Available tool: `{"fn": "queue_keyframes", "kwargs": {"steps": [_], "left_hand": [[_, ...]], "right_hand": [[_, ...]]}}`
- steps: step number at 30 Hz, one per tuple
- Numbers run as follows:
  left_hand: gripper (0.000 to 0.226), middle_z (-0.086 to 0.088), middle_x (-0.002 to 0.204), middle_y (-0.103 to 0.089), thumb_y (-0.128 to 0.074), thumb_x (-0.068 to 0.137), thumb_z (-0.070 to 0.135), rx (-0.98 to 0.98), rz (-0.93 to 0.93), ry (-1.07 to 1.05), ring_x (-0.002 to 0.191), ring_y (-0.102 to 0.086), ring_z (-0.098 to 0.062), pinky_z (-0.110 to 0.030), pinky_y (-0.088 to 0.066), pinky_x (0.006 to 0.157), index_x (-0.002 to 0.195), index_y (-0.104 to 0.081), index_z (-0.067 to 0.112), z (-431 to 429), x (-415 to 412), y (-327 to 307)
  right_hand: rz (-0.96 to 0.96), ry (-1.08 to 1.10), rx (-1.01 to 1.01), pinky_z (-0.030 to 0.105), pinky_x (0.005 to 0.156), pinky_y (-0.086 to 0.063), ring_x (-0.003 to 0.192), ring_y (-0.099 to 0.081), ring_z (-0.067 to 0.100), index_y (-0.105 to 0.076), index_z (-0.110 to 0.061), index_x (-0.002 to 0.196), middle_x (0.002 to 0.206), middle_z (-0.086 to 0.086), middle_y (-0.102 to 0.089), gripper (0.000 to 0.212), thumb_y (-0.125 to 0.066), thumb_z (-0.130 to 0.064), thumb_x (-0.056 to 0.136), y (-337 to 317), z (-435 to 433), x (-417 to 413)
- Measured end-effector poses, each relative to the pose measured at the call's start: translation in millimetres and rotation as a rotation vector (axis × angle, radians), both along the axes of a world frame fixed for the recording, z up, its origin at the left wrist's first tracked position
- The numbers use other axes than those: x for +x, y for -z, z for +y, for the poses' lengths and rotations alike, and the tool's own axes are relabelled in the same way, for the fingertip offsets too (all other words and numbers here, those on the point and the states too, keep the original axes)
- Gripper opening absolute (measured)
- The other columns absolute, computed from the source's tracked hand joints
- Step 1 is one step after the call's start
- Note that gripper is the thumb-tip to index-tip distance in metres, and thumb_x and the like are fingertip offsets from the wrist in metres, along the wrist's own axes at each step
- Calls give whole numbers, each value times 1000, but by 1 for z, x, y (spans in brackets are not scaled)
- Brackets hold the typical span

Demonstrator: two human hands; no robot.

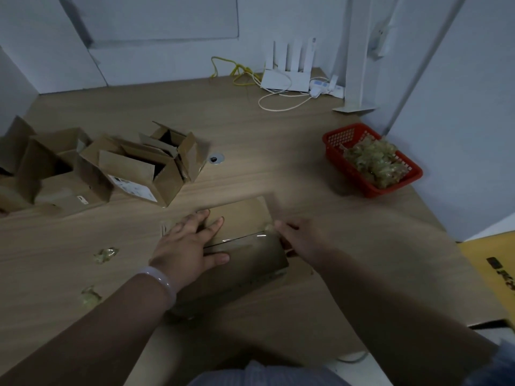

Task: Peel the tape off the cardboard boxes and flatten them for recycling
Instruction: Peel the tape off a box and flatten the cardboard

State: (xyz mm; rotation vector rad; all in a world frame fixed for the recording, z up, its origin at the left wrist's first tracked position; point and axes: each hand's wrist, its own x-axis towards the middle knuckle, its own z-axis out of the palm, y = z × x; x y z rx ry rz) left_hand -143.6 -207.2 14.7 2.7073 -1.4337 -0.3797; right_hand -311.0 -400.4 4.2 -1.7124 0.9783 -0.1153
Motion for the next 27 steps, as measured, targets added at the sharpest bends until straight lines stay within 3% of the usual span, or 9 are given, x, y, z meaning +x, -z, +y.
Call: {"fn": "queue_keyframes", "kwargs": {"steps": [2, 4, 8, 12, 17, 21, 24, 27], "left_hand": [[83, 17, 158, 3, -46, 76, 77, 3, 12, -12, 144, -7, -16, -33, -14, 115, 147, -10, 50, 0, -1, 0], [83, 16, 158, 3, -46, 77, 76, 6, 14, -14, 144, -7, -16, -32, -13, 115, 147, -11, 50, 0, -2, -2], [82, 15, 158, 2, -48, 79, 73, -3, 28, -17, 144, -7, -15, -31, -12, 115, 148, -12, 48, 0, -4, -5], [81, 14, 159, 2, -49, 79, 72, 5, 36, -14, 144, -7, -17, -32, -12, 115, 148, -12, 48, 0, -5, -6], [81, 12, 159, 1, -48, 79, 72, 7, 33, -10, 145, -5, -18, -34, -12, 116, 148, -12, 47, 1, -5, -5], [81, 11, 160, 0, -48, 79, 72, -1, 29, -5, 145, -6, -19, -35, -13, 116, 148, -13, 46, 1, -5, -5], [81, 9, 160, -2, -49, 80, 71, -17, 13, 2, 145, -6, -18, -32, -12, 115, 148, -15, 45, 1, -6, -6], [81, 9, 160, 0, -48, 80, 72, -1, 12, 12, 145, -4, -16, -32, -11, 115, 149, -14, 45, 1, -6, -5]], "right_hand": [[-47, 114, 186, 46, 74, -59, 84, -70, 25, -71, -10, 93, 89, 10, -72, 32, -51, -36, 97, 2, 5, -8], [-63, 125, 234, 38, 68, -58, 85, -71, 20, -72, -13, 88, 89, 6, -74, 27, -54, -32, 96, 4, 11, -20], [1, 20, 110, 39, 70, -59, 78, -70, 18, -70, -28, 69, 70, -6, -71, 17, -69, -25, 86, 8, 23, -45], [75, -4, -68, 46, 68, -59, 72, -71, 24, -67, -26, 60, 66, 1, -71, 23, -72, -30, 83, 6, 29, -53], [189, -39, -265, 37, 59, -54, 56, -63, 16, -62, -18, 57, 61, 4, -68, 30, -73, -34, 79, -3, 35, -55], [142, 44, -45, 46, 67, -59, 72, -70, 28, -62, -15, 63, 70, 10, -70, 24, -68, -23, 85, -7, 40, -53], [51, 125, 149, 46, 70, -60, 67, -67, 21, -64, -9, 69, 68, 9, -67, 18, -67, -15, 86, -7, 42, -54], [2, 82, 105, 47, 69, -59, 61, -65, 18, -65, -13, 64, 58, 2, -65, 21, -69, -15, 84, -6, 39, -53]]}}
